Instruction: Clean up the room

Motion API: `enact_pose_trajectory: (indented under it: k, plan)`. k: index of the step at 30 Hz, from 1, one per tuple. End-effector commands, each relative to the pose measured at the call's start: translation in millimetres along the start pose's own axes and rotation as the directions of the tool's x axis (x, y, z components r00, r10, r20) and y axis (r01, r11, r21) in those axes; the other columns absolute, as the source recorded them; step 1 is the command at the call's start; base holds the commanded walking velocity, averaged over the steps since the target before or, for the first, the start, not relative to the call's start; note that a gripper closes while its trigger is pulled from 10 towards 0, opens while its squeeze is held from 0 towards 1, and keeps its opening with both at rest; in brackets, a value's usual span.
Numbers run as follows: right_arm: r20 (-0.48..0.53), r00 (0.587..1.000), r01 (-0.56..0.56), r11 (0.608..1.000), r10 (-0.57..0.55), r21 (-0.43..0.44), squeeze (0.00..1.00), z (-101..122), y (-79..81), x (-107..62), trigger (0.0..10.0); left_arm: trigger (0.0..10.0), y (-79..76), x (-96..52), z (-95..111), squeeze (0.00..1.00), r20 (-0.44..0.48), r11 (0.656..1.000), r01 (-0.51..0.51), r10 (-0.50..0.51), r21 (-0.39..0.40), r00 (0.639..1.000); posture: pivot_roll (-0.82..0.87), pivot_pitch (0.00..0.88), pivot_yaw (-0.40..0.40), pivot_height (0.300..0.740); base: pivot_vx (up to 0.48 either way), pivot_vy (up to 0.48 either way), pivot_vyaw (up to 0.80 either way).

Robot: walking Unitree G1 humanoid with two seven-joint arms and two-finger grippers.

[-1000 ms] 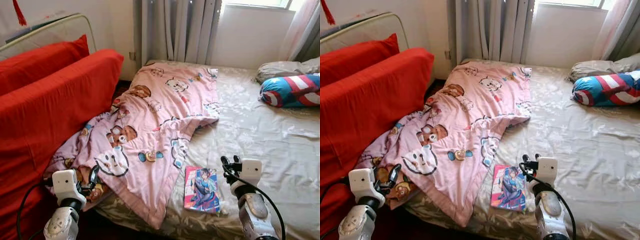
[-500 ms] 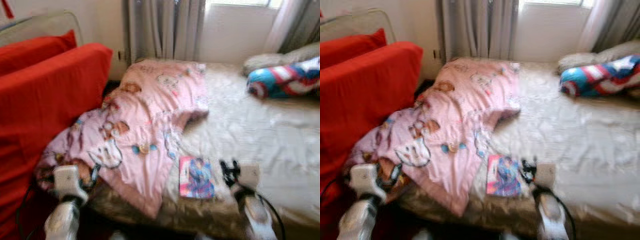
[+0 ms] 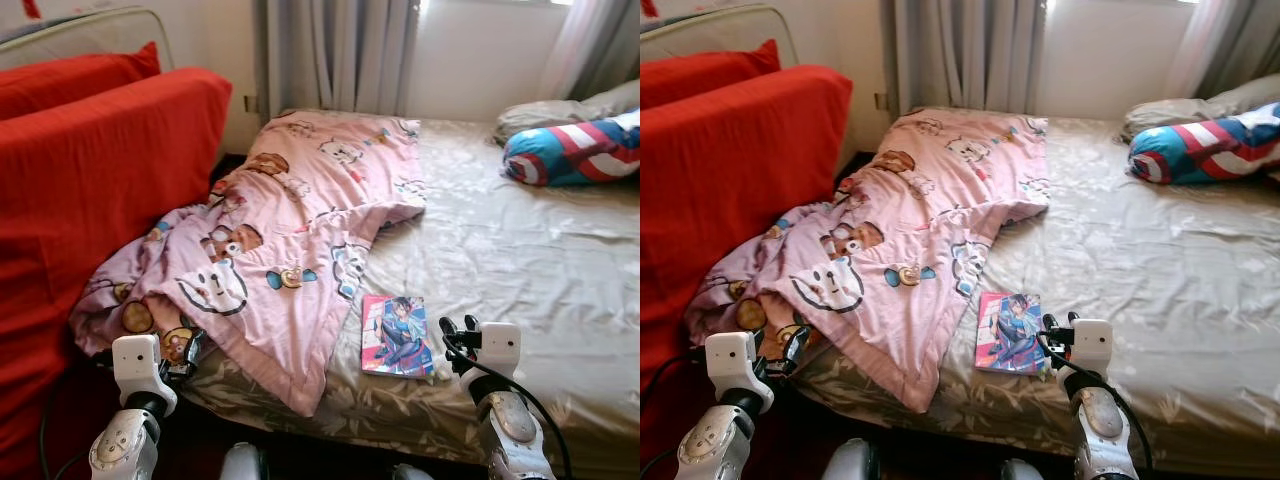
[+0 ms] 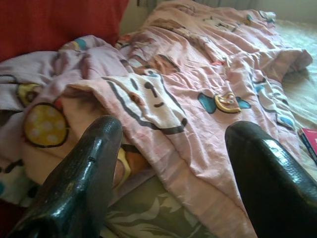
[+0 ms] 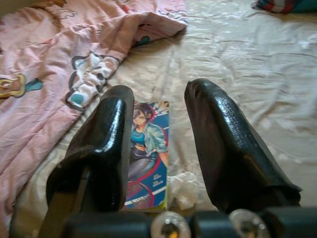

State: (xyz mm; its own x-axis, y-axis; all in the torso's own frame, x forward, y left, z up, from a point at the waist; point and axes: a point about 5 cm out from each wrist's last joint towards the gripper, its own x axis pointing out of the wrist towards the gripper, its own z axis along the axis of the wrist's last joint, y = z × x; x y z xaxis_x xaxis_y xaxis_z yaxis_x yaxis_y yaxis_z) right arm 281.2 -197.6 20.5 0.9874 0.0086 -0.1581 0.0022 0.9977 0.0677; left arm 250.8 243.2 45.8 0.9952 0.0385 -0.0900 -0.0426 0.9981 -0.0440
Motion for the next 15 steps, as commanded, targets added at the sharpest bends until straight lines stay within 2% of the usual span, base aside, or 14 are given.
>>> enact_pose_trajectory:
  k: [1,15]
  plan:
    - [0.001,1.000,0.002,1.000,-0.002,0.006,0.00,2.7,0.8,2.9,10.0,10.0,-0.3,0.5,4.2,0.00,0.013,1.000,0.005,-0.005,-0.004,1.000,0.02,0.000,-0.032,0.624,0.274,0.000,0.00]
    - [-0.026,0.999,0.023,1.000,-0.023,0.021,0.00,-2.5,2.0,2.2,10.0,10.0,-0.3,-1.4,5.3,0.00,0.006,1.000,0.013,-0.013,0.001,1.000,0.03,0.000,-0.027,0.624,0.386,0.000,0.00]
